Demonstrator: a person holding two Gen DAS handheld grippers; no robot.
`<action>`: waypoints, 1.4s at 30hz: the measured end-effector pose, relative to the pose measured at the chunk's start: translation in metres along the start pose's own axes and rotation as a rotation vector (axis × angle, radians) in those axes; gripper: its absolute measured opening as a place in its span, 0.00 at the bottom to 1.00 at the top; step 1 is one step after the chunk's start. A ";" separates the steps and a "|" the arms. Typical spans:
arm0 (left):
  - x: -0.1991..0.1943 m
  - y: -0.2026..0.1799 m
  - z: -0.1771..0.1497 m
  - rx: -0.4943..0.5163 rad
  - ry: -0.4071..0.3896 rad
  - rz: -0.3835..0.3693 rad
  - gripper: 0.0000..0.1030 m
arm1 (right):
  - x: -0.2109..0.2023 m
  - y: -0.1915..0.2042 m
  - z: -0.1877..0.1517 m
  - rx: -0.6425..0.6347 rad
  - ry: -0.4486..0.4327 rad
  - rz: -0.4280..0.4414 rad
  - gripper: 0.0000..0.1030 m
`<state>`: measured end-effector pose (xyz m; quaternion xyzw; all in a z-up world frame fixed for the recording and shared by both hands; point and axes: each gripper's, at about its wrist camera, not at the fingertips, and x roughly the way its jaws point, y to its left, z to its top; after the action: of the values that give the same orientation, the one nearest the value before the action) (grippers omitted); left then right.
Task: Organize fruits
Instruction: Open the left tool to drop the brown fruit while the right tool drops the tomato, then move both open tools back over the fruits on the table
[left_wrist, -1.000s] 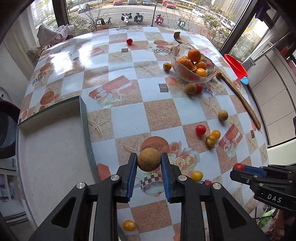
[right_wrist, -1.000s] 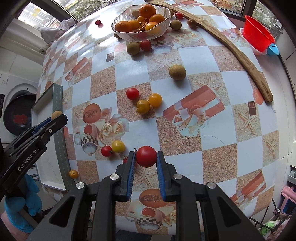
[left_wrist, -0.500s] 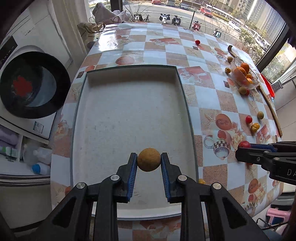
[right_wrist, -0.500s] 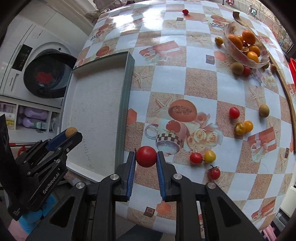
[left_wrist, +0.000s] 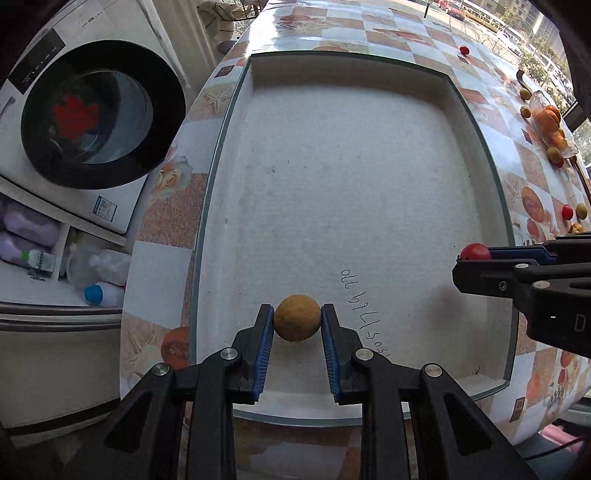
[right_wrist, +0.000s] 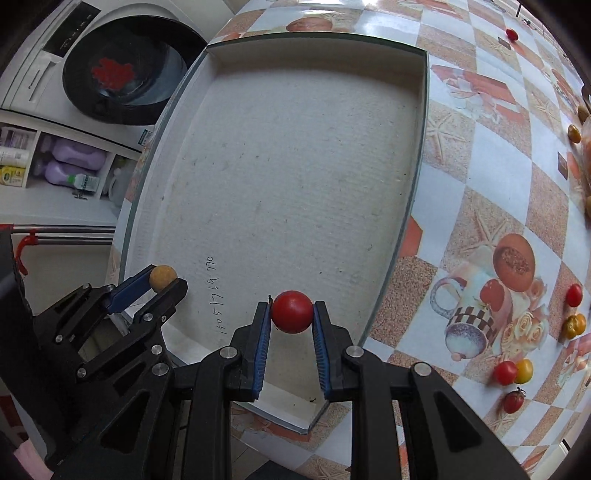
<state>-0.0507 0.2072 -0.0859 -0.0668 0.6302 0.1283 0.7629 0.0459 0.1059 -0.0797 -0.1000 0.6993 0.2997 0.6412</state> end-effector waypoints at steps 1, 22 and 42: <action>0.001 0.000 0.001 0.002 0.006 0.001 0.27 | 0.004 0.001 0.003 -0.004 0.005 -0.006 0.24; -0.011 -0.010 0.003 0.053 0.016 0.064 0.84 | -0.031 -0.002 0.016 0.024 -0.092 0.054 0.80; -0.054 -0.150 0.030 0.335 -0.071 -0.067 0.84 | -0.075 -0.219 -0.126 0.566 -0.082 -0.071 0.80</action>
<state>0.0105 0.0653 -0.0360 0.0447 0.6126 -0.0019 0.7891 0.0667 -0.1567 -0.0715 0.0708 0.7246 0.0738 0.6815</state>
